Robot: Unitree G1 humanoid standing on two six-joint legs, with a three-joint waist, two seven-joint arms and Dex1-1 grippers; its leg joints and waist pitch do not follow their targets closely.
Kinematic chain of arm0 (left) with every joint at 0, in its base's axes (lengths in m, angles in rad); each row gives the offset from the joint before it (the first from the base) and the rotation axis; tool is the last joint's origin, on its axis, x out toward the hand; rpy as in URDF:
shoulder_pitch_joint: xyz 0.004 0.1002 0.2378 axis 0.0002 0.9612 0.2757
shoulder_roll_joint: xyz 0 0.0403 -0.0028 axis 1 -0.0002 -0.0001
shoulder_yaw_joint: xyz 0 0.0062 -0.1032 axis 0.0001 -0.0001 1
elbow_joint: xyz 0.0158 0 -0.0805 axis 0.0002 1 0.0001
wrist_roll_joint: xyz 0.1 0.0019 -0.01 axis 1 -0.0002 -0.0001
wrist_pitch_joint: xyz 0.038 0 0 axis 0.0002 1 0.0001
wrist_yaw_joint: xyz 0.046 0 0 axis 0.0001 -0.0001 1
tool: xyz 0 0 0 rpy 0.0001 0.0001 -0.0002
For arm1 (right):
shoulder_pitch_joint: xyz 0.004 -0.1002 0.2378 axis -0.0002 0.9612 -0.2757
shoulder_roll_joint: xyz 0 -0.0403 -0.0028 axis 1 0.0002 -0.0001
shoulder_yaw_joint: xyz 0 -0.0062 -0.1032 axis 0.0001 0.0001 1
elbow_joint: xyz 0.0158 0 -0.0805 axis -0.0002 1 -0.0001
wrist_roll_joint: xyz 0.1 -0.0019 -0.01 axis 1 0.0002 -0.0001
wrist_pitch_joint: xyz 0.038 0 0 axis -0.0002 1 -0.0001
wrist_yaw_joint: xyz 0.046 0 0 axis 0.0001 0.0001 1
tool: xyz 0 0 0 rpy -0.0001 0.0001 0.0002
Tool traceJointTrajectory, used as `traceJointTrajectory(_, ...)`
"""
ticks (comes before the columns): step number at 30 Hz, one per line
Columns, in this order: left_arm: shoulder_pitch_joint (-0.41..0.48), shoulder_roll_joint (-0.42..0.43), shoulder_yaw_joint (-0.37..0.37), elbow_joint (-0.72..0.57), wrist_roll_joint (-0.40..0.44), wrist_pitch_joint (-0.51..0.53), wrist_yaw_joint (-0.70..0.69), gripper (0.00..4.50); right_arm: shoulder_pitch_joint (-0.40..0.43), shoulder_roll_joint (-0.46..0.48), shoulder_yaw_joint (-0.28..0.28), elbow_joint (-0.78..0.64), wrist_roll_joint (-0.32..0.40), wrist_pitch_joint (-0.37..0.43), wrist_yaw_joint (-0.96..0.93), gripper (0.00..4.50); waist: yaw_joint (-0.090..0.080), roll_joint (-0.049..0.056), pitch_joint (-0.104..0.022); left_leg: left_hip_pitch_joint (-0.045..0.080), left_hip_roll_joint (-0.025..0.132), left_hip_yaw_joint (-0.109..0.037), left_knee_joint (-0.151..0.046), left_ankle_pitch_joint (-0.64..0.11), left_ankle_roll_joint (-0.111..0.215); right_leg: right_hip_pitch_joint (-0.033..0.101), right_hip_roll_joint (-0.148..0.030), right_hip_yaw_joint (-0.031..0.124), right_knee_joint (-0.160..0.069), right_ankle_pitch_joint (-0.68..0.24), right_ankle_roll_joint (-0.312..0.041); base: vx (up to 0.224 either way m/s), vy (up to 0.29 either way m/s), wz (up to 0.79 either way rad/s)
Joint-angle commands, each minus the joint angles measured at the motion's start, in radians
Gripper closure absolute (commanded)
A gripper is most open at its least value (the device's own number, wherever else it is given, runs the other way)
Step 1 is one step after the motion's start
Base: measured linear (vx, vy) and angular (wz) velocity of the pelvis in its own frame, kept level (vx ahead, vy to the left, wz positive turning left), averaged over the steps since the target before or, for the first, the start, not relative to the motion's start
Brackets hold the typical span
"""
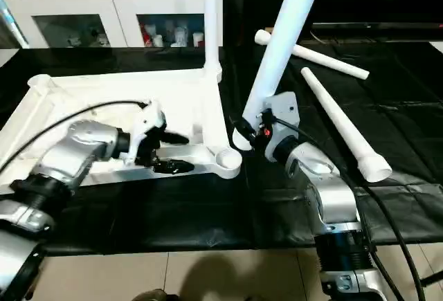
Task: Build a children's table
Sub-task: Pick table leg, then insert table leg to table base
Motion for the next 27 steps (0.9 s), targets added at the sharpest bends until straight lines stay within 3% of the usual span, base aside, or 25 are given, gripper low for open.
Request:
traceJointTrajectory(1,-0.017,0.005,-0.010,0.022,0.025,0.012,0.013,1.04,0.001,-0.003,0.000,-0.033,0.010,0.014,0.002,2.58,-0.004,0.004,-0.071,0.030,0.056,-0.033,-0.085,-0.348,-0.022,0.048,-0.084,0.057,-0.083,-0.356,-0.168,0.000,0.000,0.00)
traceJointTrajectory(9,-0.049,-0.007,-0.030,0.076,0.080,0.037,0.025,1.55,0.017,-0.002,0.015,-0.053,0.007,0.032,0.005,2.58,-0.007,0.008,-0.072,0.029,0.055,-0.033,-0.084,-0.337,-0.011,0.049,-0.083,0.056,-0.083,-0.336,-0.183,0.000,0.000,0.00)
traceJointTrajectory(10,-0.052,-0.009,-0.030,0.082,0.084,0.035,0.022,1.84,0.017,-0.001,0.017,-0.054,0.006,0.034,0.005,2.58,-0.007,0.010,-0.072,0.030,0.056,-0.034,-0.085,-0.340,-0.012,0.049,-0.084,0.056,-0.083,-0.336,-0.184,0.000,0.000,0.00)
traceJointTrajectory(13,-0.056,-0.010,-0.029,0.087,0.090,0.029,0.024,1.95,0.016,0.001,0.019,-0.055,0.004,0.036,0.006,2.58,-0.006,0.010,-0.072,0.030,0.057,-0.033,-0.084,-0.341,-0.013,0.049,-0.086,0.057,-0.081,-0.323,-0.193,0.000,0.000,0.00)
traceJointTrajectory(16,-0.059,-0.007,-0.032,0.090,0.102,0.025,0.022,2.33,0.016,0.002,0.022,-0.054,0.002,0.036,0.007,2.58,-0.006,0.010,-0.072,0.029,0.057,-0.034,-0.085,-0.341,-0.010,0.051,-0.085,0.057,-0.081,-0.319,-0.196,0.000,0.000,0.00)
traceJointTrajectory(19,-0.062,-0.008,-0.033,0.100,0.110,0.016,0.013,2.35,0.016,0.003,0.026,-0.052,0.003,0.035,0.009,2.58,-0.005,0.011,-0.071,0.031,0.057,-0.033,-0.085,-0.348,-0.010,0.049,-0.085,0.056,-0.084,-0.331,-0.193,0.000,0.000,0.00)
traceJointTrajectory(22,-0.060,-0.008,-0.032,0.100,0.115,0.015,0.009,2.79,0.016,0.006,0.030,-0.050,0.001,0.033,0.010,2.58,-0.005,0.011,-0.070,0.032,0.058,-0.035,-0.086,-0.359,-0.016,0.048,-0.086,0.056,-0.084,-0.348,-0.189,0.000,0.000,0.00)
traceJointTrajectory(25,-0.057,-0.008,-0.034,0.097,0.117,0.014,0.003,2.82,0.015,0.009,0.035,-0.047,0.000,0.033,0.013,2.58,-0.005,0.012,-0.070,0.031,0.058,-0.035,-0.087,-0.360,-0.016,0.048,-0.086,0.057,-0.084,-0.338,-0.191,0.000,0.000,0.00)
traceJointTrajectory(27,-0.054,-0.008,-0.035,0.092,0.119,0.015,-0.004,3.22,0.013,0.010,0.041,-0.042,-0.001,0.032,0.019,2.58,-0.005,0.013,-0.069,0.031,0.059,-0.035,-0.088,-0.365,-0.017,0.048,-0.087,0.057,-0.083,-0.341,-0.192,0.000,0.000,0.00)
